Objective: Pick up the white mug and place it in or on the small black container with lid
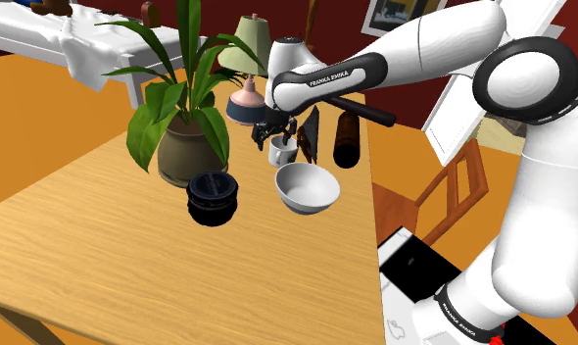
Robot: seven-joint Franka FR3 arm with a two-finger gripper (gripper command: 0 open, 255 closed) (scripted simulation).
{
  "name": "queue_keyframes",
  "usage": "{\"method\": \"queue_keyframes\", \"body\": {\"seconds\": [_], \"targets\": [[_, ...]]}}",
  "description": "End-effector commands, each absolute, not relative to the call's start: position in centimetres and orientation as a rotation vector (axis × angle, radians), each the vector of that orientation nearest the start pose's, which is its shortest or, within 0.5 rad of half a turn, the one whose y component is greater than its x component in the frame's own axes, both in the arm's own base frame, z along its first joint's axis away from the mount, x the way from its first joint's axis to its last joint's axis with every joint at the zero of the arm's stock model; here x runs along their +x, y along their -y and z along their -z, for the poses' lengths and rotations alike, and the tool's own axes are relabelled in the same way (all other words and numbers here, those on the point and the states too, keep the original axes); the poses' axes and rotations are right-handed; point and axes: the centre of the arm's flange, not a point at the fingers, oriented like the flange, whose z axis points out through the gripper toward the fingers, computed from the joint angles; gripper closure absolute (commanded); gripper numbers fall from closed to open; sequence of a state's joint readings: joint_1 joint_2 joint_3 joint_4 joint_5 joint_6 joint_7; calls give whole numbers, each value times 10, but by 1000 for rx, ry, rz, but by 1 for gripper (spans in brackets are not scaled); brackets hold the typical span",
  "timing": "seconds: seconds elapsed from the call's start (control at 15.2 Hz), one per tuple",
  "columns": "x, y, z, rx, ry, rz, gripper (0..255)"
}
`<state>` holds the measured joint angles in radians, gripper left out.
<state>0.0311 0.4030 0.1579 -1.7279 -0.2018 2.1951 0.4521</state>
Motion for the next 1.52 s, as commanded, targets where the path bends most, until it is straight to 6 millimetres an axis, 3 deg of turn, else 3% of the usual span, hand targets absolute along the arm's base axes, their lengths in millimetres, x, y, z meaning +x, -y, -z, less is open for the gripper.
{"method": "queue_keyframes", "body": {"seconds": [0.0,0.2,0.66,0.73,1.32,1.45], "targets": [[658,-106,-347,-3205,-265,164,0],[659,-105,-334,-3205,-265,164,0],[659,-105,-334,-3205,-265,164,0],[659,-105,-334,-3205,-265,164,255],[659,-105,-334,-3205,-265,164,255],[659,-105,-345,-3205,-265,164,255]]}}
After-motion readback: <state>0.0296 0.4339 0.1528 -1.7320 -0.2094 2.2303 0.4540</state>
